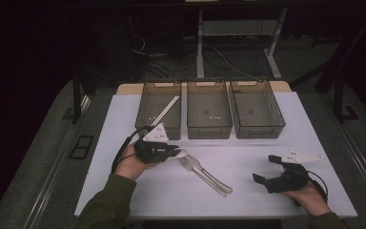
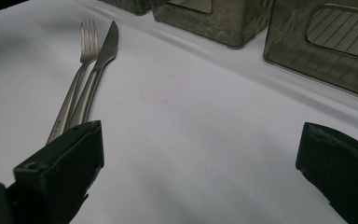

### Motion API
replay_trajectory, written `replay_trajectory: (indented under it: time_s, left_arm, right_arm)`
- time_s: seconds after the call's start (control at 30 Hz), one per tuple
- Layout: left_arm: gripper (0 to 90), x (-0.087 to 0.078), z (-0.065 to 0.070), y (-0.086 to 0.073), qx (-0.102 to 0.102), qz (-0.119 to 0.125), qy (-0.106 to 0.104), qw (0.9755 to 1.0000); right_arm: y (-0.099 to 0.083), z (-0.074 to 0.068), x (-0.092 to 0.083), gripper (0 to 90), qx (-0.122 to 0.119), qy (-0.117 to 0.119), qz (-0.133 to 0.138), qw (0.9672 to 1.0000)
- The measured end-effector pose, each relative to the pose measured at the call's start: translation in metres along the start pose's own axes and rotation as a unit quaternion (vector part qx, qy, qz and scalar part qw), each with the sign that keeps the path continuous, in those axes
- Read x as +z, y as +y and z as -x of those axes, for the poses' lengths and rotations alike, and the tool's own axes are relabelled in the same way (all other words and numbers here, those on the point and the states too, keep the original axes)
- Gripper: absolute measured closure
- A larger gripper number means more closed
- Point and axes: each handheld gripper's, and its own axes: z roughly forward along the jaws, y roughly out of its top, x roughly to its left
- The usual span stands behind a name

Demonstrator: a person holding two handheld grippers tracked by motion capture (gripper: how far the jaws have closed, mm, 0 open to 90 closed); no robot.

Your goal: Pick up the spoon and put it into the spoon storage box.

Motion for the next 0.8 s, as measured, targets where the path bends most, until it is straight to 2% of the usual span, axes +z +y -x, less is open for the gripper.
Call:
replay_trajectory:
  time_s: [0.23,0.4,0.63,0.73,0.8]
  left_arm:
    - [80.9,0.006,-0.011,0.023,0.004,0.014,0.002,0.9999]
    - [80.9,0.01,-0.02,0.041,0.015,0.012,0.006,0.9998]
    - [80.9,0.018,-0.034,0.064,0.03,0.015,0.013,0.9994]
    - [80.8,0.024,-0.04,0.074,0.024,0.023,0.015,0.9993]
    - [80.9,0.028,-0.044,0.08,0.028,0.018,0.014,0.9994]
  right_arm:
    - [0.0,0.0,0.0,0.8,-0.006,0.0,0.001,1.0]
    - [0.0,0.0,-0.001,0.8,0.002,0.0,0.002,1.0]
    - [0.0,0.0,-0.002,0.8,0.0,-0.001,0.005,1.0]
    - [0.0,0.0,-0.002,0.8,0.0,-0.002,0.007,1.0]
    - [0.0,0.0,-0.002,0.8,0.001,-0.001,0.007,1.0]
